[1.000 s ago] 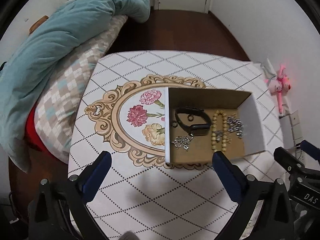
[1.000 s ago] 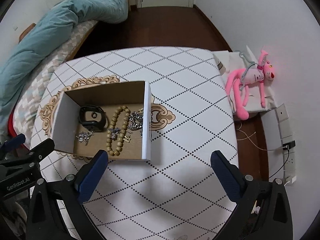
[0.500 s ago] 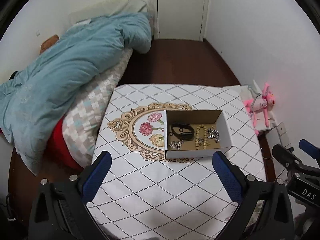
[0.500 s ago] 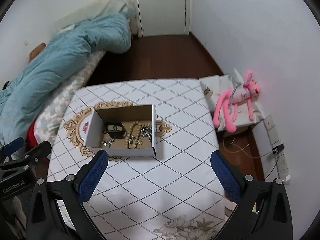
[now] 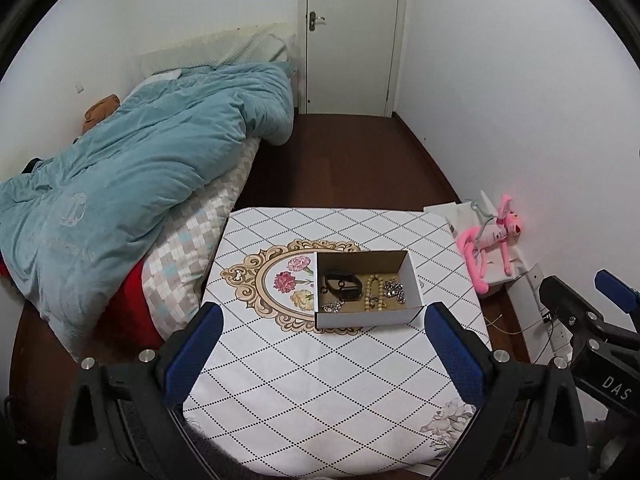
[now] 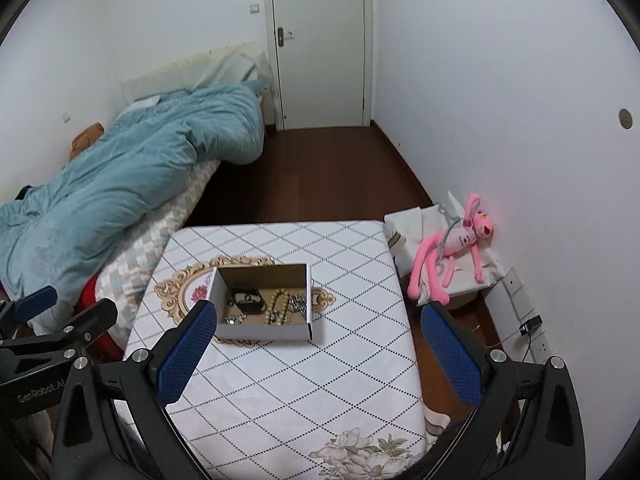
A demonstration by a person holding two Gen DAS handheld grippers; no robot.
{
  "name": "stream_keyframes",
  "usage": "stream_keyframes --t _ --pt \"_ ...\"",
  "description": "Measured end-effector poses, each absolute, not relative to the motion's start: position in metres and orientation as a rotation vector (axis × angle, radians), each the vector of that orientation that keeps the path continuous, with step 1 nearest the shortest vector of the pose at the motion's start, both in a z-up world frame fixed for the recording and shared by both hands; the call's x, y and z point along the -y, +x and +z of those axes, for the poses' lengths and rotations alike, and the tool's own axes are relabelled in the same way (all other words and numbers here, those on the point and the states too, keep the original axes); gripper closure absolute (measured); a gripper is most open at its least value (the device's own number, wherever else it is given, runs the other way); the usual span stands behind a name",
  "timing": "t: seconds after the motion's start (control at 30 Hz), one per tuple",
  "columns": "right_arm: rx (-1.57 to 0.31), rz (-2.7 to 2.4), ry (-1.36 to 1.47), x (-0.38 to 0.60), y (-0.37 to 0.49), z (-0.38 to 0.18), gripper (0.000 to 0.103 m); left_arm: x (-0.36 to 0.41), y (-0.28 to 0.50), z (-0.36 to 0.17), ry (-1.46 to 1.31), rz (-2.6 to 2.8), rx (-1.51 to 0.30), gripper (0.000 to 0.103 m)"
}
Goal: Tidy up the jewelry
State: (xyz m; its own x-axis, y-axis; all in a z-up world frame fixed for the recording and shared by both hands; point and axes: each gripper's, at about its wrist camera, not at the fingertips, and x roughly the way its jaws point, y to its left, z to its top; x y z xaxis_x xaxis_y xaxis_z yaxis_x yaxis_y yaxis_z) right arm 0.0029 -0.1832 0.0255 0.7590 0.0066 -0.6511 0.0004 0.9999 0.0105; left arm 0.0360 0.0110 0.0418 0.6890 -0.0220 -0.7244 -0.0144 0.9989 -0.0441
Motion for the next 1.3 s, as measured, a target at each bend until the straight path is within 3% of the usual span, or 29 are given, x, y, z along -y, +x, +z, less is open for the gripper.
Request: stream_keyframes --t 0.37,1.3 --pt "-0.706 0.0 0.015 0.179 0.001 0.032 0.0 -0.007 0.047 0.039 -0.059 -0.007 -0.861 0.0" --pt "-0.877 0.001 -0.03 0.167 0.098 -0.016 0.0 -0.014 0.115 -0.001 -0.047 0.023 -1.007 0.0"
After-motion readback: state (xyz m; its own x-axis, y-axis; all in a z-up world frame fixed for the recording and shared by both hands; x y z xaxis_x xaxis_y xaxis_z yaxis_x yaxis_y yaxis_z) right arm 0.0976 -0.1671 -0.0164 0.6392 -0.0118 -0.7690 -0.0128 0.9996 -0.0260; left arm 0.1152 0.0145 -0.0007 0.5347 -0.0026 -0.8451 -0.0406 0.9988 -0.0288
